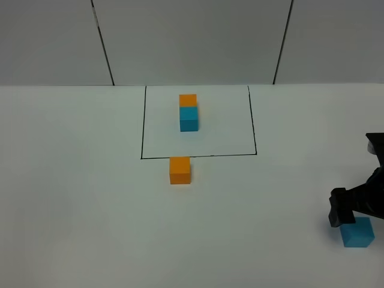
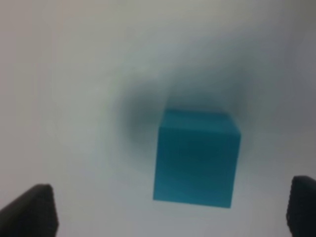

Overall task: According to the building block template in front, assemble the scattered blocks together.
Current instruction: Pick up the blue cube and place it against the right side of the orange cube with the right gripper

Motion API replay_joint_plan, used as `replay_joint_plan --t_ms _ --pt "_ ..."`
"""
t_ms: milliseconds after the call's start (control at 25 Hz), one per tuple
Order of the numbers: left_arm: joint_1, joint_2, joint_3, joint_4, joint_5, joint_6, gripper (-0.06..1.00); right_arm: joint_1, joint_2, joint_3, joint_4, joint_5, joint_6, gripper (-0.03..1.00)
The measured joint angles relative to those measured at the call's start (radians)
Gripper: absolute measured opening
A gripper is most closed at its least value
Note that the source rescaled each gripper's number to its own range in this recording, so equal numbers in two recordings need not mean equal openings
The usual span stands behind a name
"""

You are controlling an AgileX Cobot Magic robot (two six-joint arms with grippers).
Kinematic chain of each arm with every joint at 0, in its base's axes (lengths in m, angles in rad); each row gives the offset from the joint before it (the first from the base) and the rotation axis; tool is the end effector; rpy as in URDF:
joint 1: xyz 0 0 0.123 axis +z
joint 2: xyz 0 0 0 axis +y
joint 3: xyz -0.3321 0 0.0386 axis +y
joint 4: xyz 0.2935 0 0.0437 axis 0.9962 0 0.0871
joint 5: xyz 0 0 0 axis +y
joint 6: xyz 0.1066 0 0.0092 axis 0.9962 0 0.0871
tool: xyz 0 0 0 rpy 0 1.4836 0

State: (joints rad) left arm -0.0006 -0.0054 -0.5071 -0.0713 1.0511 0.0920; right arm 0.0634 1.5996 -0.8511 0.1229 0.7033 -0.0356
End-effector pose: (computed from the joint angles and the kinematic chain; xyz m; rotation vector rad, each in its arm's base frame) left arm -0.0019 -0.0066 0.2952 0.0969 2.0180 -0.0270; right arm 0.3139 0.0284 0.1818 -0.0197 2.9339 0.1351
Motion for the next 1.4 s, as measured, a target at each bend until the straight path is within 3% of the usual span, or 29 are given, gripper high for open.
replay_joint_plan --t_ms 360,560,720,880,920,1160,1240,1400 --pt "0.0 0.0 0.0 0.0 0.0 0.001 0.72 0.0 0.108 -0.001 -0.037 -0.053 0.052 0.88" --pt "0.0 0.0 0.0 0.0 0.0 0.001 0.72 0.0 0.161 -0.001 -0.041 -0.069 0.091 0.75" --pt "0.0 0.0 0.0 0.0 0.0 0.001 0.72 0.0 0.17 -0.001 -0.047 -0.077 0.115 0.5" --pt "0.0 0.0 0.0 0.0 0.0 0.001 0.72 0.0 0.17 -0.001 -0.05 -0.076 0.129 0.03" --pt "0.0 0.0 0.0 0.0 0.0 0.001 0.72 0.0 0.17 -0.002 -0.049 -0.076 0.13 0.0" --pt "0.0 0.0 0.0 0.0 0.0 0.001 0.72 0.008 0.17 -0.023 -0.056 -0.057 0.09 0.0" --pt "0.0 0.0 0.0 0.0 0.0 0.001 0.72 0.04 0.167 -0.071 -0.062 -0.018 0.036 0.0" --pt "0.0 0.0 0.0 0.0 0.0 0.001 0.72 0.177 0.165 -0.228 -0.065 0.111 -0.187 0.0"
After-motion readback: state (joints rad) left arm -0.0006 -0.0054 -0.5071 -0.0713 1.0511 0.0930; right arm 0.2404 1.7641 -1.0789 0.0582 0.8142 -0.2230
